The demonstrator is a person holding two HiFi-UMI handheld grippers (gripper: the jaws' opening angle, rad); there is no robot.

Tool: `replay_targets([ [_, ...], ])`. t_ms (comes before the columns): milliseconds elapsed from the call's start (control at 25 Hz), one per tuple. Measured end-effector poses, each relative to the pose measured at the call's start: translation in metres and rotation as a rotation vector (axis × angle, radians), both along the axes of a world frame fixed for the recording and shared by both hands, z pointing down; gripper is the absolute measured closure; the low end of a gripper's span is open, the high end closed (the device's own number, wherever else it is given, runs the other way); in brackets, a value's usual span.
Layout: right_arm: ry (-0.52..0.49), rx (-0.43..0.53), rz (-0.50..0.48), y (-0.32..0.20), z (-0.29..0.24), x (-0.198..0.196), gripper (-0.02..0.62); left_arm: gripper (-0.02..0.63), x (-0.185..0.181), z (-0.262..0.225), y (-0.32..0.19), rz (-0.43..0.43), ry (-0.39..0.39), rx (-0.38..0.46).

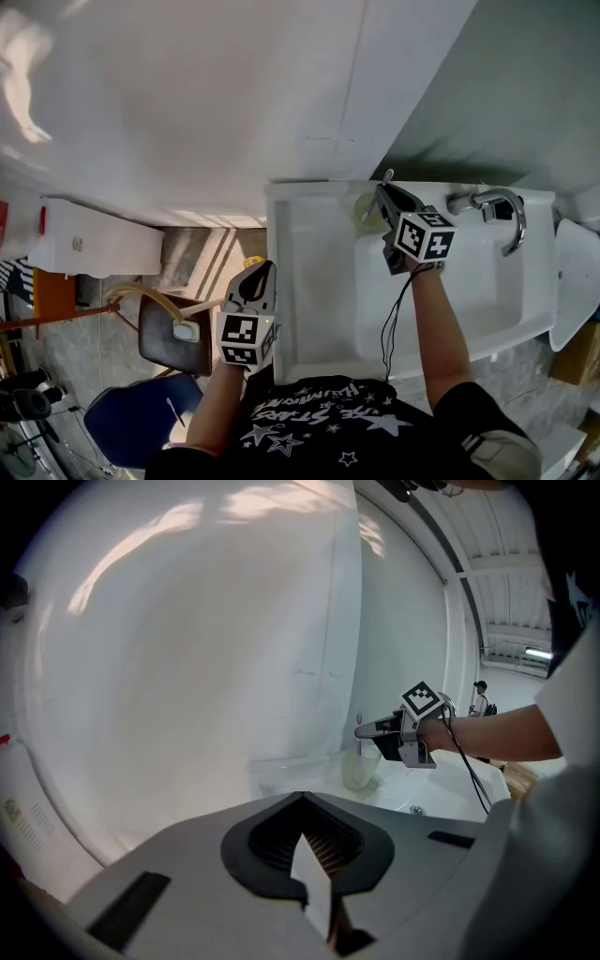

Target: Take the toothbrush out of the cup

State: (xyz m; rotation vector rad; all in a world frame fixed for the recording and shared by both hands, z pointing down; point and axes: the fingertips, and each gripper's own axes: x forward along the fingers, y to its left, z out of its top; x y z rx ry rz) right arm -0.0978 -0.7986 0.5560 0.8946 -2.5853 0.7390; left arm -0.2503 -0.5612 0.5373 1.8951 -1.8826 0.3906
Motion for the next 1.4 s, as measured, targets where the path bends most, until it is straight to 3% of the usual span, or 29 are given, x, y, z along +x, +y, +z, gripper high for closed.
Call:
replay_targets([
  [400,-0.034,0.034,0.005,0.012,-0.024,-0.004,0.563,0.591,-0.007,-0.007,0.019,-0.005,-0.014,0.025],
  [840,-0.056,0.211,0.060,0.040,-0.107,0.010,0.563,0.591,-0.007,-0.030,0.048,0.031,-0.008,0.110],
  [1240,-0.078,0.264,0.148,0.120,-0.145,0.034,0.564,0.591,-0.001,-0.044,0.097,0.135,0.024,0.160],
  [1400,-0.069,0.227,0.205,0.161,-0.135,0.048,0.565,0.591,0.008,-0.043,0.114,0.217,0.065,0.117],
])
